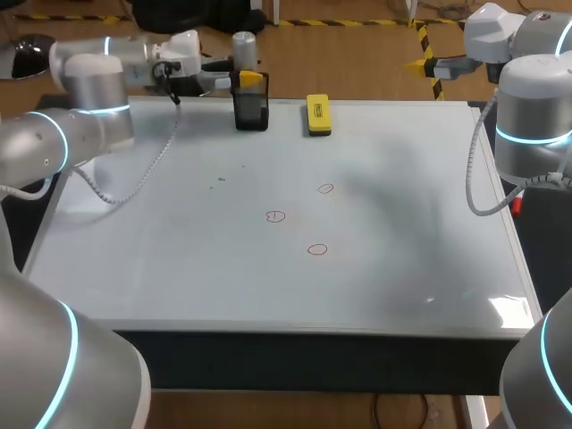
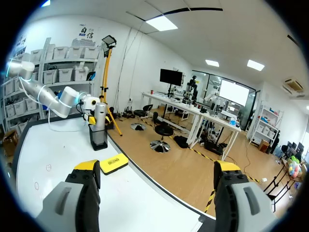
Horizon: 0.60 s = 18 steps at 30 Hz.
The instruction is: Pick up the inspection probe, press it on each red-marked spot on the whiteboard one by one, put down the probe, pick up the eraser, and wipe off all the red marks.
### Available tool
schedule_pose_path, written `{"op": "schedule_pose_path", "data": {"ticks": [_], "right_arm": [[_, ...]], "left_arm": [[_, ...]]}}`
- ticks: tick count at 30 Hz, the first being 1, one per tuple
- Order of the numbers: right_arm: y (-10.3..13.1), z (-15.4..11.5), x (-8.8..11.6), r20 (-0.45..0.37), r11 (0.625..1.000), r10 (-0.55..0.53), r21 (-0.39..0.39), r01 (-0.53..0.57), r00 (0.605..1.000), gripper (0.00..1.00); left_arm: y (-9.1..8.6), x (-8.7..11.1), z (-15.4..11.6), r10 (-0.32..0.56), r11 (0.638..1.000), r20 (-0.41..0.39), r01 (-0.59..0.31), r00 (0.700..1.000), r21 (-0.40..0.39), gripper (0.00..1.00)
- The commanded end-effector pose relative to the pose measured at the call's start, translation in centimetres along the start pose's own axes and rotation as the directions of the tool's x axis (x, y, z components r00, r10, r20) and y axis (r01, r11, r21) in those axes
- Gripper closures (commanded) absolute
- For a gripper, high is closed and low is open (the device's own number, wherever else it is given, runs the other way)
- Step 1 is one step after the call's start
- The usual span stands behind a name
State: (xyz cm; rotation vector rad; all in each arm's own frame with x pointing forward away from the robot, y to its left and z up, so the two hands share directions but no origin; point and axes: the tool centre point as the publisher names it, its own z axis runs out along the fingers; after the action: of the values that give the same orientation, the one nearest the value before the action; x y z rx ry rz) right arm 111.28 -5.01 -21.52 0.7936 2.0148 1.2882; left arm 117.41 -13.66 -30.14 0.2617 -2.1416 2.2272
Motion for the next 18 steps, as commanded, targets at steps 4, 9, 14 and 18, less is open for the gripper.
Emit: {"op": "schedule_pose_path", "data": {"ticks": [4,9,14,18], "right_arm": [[0.0,0.0,0.0,0.0,1.0,0.0,-0.001,0.0,1.0,0.0],[0.0,0.0,0.0,0.0,1.0,0.0,-0.001,0.0,1.0,0.0],[0.0,0.0,0.0,0.0,1.0,0.0,-0.001,0.0,1.0,0.0],[0.0,0.0,0.0,0.0,1.0,0.0,-0.001,0.0,1.0,0.0]], "left_arm": [[-0.9,1.3,0.0,0.041,0.999,-0.01,-0.041,0.999,0.009,1.0],[-2.3,2.2,0.1,0.078,0.997,-0.02,-0.077,0.997,0.025,1.0],[-3.4,2.6,0.3,0.097,0.995,-0.015,-0.096,0.995,0.031,1.0],[-4.2,3.0,0.3,0.11,0.993,-0.024,-0.109,0.994,0.037,1.0]]}}
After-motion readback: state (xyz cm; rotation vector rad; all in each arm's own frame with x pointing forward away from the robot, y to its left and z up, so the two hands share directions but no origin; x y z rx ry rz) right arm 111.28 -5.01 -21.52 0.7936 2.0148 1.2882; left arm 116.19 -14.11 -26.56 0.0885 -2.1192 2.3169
